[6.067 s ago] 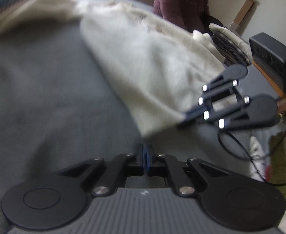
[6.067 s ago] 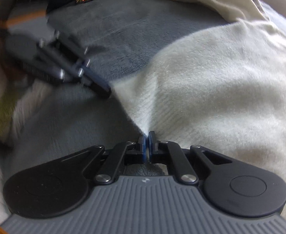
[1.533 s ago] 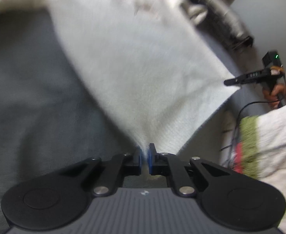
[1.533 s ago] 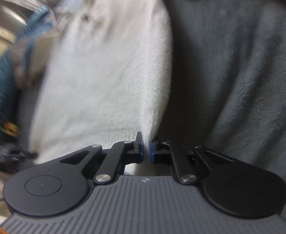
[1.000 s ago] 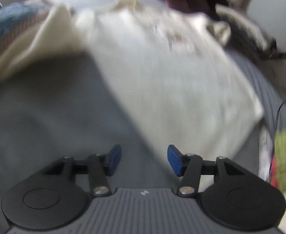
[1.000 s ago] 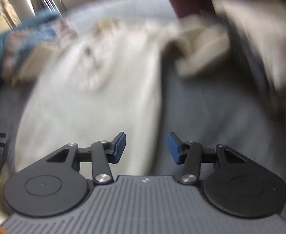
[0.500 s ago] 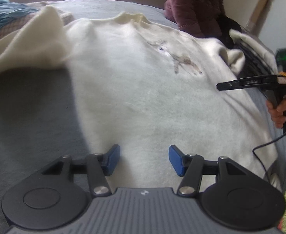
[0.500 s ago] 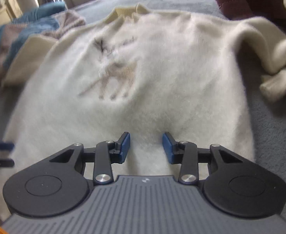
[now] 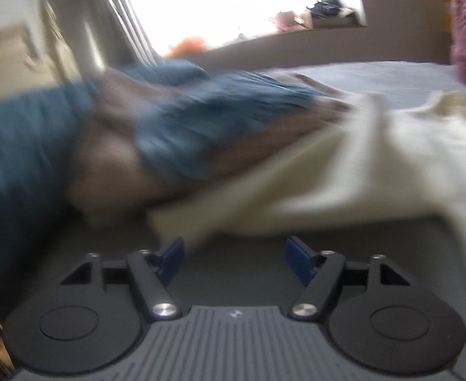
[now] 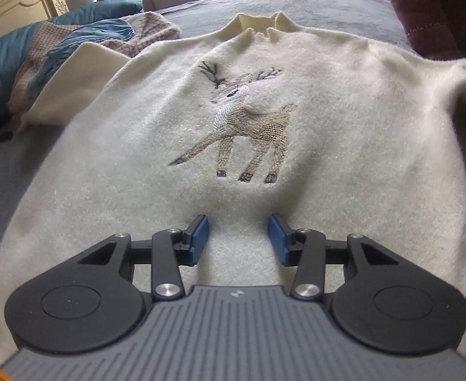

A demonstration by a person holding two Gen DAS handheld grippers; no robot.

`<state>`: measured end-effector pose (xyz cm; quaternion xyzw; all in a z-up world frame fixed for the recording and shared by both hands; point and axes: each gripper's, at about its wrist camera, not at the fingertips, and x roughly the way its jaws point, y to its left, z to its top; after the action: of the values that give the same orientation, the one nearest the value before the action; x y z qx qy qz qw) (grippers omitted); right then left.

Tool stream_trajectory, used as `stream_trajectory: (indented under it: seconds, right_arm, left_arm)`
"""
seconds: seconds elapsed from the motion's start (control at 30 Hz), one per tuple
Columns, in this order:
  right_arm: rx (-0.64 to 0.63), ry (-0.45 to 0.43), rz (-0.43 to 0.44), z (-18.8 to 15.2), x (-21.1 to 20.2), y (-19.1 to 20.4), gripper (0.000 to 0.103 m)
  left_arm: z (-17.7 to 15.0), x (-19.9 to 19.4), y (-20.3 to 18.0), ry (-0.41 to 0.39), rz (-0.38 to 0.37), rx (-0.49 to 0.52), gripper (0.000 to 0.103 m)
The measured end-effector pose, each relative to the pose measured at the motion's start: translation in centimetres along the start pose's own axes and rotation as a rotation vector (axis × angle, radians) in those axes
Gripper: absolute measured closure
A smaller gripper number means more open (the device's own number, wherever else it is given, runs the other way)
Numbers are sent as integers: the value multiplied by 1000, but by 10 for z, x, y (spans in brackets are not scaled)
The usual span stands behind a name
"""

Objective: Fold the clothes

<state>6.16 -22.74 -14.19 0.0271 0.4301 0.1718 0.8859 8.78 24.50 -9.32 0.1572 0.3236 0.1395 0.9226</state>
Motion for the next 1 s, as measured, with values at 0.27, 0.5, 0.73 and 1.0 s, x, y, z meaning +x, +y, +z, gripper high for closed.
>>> stream_trajectory:
  seconds: [0.27, 0.5, 0.73, 1.0]
  right_arm:
    - [-4, 2, -33, 0, 3, 7, 57]
    - [-6, 7, -35, 1, 3, 7, 56]
    - [-3, -5, -12, -1, 2, 4, 54]
    - [-13, -17, 10, -2, 5, 9, 33]
  left_arm:
    - [-1, 77, -9, 88, 54, 202, 72]
    - [28, 45, 47, 87, 82, 52, 97]
    - [59, -4, 147, 281, -13, -220, 97]
    - [24, 77, 154, 470, 63, -322, 78]
